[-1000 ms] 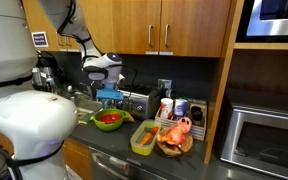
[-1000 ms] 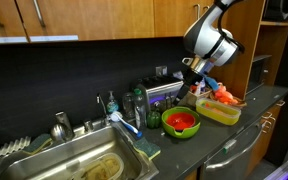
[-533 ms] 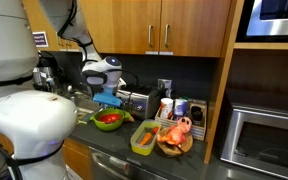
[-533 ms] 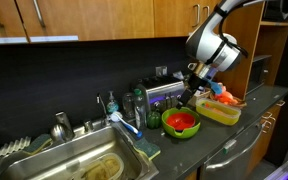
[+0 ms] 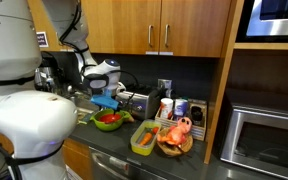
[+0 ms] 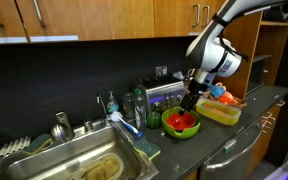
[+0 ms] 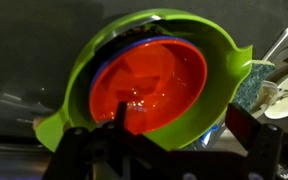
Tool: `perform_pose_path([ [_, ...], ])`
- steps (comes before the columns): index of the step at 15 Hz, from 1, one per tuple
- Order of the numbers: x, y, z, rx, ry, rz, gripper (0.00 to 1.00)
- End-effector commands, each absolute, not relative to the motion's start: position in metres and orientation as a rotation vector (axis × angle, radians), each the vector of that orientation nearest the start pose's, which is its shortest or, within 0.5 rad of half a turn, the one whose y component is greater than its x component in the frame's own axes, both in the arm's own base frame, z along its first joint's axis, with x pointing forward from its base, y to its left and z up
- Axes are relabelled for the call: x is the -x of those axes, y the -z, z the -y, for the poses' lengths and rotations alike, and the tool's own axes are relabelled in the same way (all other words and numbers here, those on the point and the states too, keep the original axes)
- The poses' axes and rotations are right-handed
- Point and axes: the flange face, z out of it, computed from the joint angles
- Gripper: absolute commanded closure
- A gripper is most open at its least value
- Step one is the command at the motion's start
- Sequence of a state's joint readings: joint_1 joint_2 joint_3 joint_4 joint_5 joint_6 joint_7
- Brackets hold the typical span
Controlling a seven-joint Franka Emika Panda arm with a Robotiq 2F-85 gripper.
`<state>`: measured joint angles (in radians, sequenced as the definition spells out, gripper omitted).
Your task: Move the red and blue bowl to the counter
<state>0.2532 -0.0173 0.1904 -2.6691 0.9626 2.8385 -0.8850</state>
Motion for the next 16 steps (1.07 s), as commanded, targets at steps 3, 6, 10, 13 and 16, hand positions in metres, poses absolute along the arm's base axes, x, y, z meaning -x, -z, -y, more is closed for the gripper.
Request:
perform_pose_path([
  [3,-0.392,-0.247,-0.14,2.864,0.232,0.556,0.0],
  [6,-0.395,-0.252,-0.142,2.907,0.191,0.57,0.0],
  [10,-0.399,-0.256,-0.142,2.953,0.175,0.576,0.0],
  [13,-0.405,-0.257,-0.14,2.966,0.201,0.581,0.0],
  [16,-0.414,-0.26,-0.138,2.946,0.246,0.591,0.0],
])
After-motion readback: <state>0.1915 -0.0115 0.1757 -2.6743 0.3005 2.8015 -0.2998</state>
